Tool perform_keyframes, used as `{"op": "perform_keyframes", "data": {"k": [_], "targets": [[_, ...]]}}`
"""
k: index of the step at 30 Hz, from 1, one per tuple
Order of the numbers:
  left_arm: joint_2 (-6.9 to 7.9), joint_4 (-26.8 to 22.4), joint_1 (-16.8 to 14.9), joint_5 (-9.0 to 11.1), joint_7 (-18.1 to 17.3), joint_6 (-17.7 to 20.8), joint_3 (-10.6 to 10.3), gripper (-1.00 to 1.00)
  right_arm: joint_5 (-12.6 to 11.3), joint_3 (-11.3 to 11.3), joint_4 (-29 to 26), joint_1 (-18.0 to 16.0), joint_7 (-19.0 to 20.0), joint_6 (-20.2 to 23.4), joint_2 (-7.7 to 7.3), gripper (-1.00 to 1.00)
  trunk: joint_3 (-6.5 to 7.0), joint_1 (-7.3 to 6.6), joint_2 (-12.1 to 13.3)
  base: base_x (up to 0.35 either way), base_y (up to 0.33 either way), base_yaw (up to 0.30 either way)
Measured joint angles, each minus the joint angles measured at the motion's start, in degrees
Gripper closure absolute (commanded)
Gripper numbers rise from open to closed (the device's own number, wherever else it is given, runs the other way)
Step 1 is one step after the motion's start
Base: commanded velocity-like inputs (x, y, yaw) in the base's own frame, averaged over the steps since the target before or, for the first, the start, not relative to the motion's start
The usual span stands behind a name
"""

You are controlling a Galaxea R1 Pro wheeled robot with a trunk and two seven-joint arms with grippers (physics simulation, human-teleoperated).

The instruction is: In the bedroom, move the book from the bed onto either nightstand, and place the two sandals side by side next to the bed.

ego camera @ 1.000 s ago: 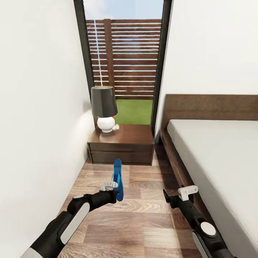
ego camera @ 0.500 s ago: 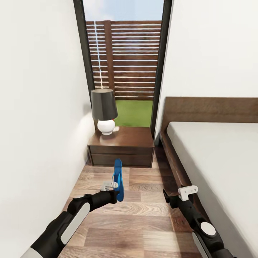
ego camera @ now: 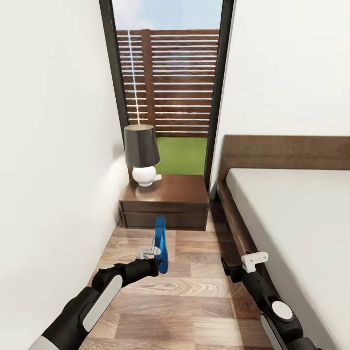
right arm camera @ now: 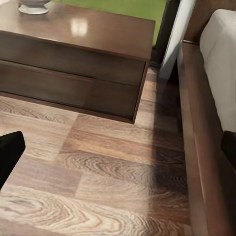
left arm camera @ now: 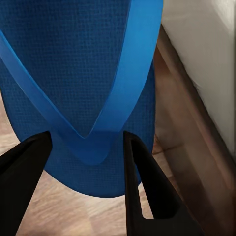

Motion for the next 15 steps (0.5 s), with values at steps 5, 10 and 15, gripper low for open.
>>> {"op": "perform_keyframes", "data": {"k": [5, 10, 15], "targets": [[-0.01, 0.0, 0.0, 0.0, 0.0, 0.0, -0.1, 1.0, 0.0, 0.0, 0.0, 0.0, 0.0, 0.0, 0.0, -1.0, 0.9, -1.1, 2.0, 0.0, 0.0, 0.0], [-0.01, 0.1, 0.0, 0.1, 0.0, 0.0, -1.0, 1.0, 0.0, 0.0, 0.0, 0.0, 0.0, 0.0, 0.0, -1.0, 1.79, -2.2, 4.0, 0.0, 0.0, 0.0], [-0.01, 0.1, 0.0, 0.0, 0.0, 0.0, -1.2, 1.0, 0.0, 0.2, 0.0, 0.0, 0.0, 0.0, 0.04, -1.0, 2.69, -3.3, 6.0, 0.0, 0.0, 0.0]]}}
